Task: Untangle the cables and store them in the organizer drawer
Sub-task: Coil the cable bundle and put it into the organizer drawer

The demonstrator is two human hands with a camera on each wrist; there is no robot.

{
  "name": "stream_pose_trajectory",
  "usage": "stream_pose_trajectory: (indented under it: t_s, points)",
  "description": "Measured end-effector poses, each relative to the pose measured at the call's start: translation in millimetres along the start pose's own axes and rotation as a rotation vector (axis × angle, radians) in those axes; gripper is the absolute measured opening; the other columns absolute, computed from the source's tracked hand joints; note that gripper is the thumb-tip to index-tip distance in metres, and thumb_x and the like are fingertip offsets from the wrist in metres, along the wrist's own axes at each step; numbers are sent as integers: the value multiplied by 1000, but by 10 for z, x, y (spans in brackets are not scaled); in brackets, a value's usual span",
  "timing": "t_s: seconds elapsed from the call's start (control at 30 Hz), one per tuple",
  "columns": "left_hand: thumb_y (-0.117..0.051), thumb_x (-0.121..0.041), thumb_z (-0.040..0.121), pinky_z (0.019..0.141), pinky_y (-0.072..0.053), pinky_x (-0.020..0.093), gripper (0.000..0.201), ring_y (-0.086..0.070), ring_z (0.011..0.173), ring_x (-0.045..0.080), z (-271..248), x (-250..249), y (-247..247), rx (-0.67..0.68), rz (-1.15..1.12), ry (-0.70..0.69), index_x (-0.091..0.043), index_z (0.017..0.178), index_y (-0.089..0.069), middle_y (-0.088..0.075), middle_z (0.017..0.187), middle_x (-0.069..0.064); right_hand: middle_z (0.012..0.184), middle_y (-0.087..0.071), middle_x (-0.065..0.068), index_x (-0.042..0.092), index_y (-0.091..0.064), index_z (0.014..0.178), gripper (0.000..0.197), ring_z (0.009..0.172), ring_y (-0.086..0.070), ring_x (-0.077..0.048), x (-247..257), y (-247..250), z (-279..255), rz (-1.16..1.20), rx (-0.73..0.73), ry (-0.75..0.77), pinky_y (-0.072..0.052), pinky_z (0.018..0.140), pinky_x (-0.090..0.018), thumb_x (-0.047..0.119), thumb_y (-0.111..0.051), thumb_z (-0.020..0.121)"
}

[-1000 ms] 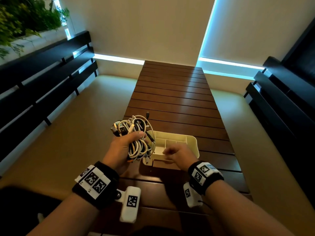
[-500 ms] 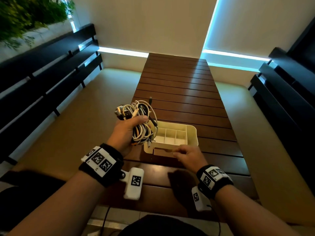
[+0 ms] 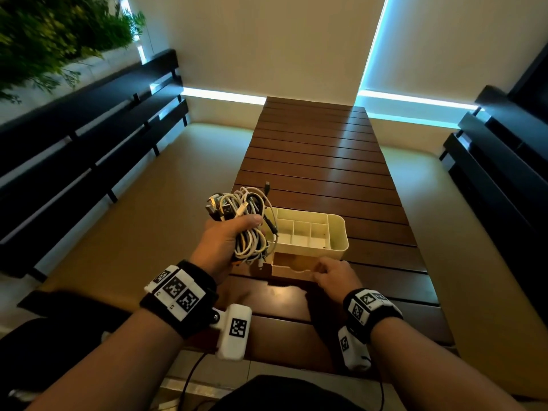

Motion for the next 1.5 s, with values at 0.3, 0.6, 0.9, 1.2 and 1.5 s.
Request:
stream_pose_trajectory:
  t_s: [0.3,0.6,0.9,1.2,1.5]
  points:
    - [-72,-5,82,65,-60,37,36,-72,77,28,0,105,-4,-31,122,-12,1,116,-63,-73,94,18,98,-68,9,23,-74,100,12,93,-64,-8,38,-41,-162,16,143,34,-54,89,-31,28,-70,89]
    - [-84,3,69,78,-54,17,77,-68,101,2,36,669,-440,216,482,-17,-27,126,-43,-68,115,-5,92,-73,8,24,-79,90,9,85,-66,-5,7,-38,-364,-35,192,46,-54,80,-24,29,-73,86]
    - [-88,-34,64,91,-54,38,99,-67,104,21,236,1238,-598,262,985,-3,-40,138,-21,-70,113,-2,94,-72,3,23,-79,93,12,85,-66,-10,-41,-84,-384,-13,166,52,-55,82,-29,29,-73,85]
    - [-82,-31,73,87,-49,35,101,-65,104,26,337,1244,-832,309,1201,-150,-32,151,-18,-65,118,2,94,-72,-5,12,-77,94,14,88,-67,-21,-15,-108,-373,-64,201,124,-54,86,-36,15,-65,88]
    - [-68,-55,78,93,-45,41,101,-60,106,25,435,1505,-786,460,1617,-327,-27,154,-8,-61,118,2,89,-67,5,21,-72,87,11,83,-64,-15,-72,29,-351,-117,83,50,-54,79,-31,26,-64,92]
Point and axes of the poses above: each hand's wrist, its own z-axis towards the middle knuckle, its own y-axis out of the back of the hand, x = y × z, the point moved 6 cm from there along z, towards the middle knuckle
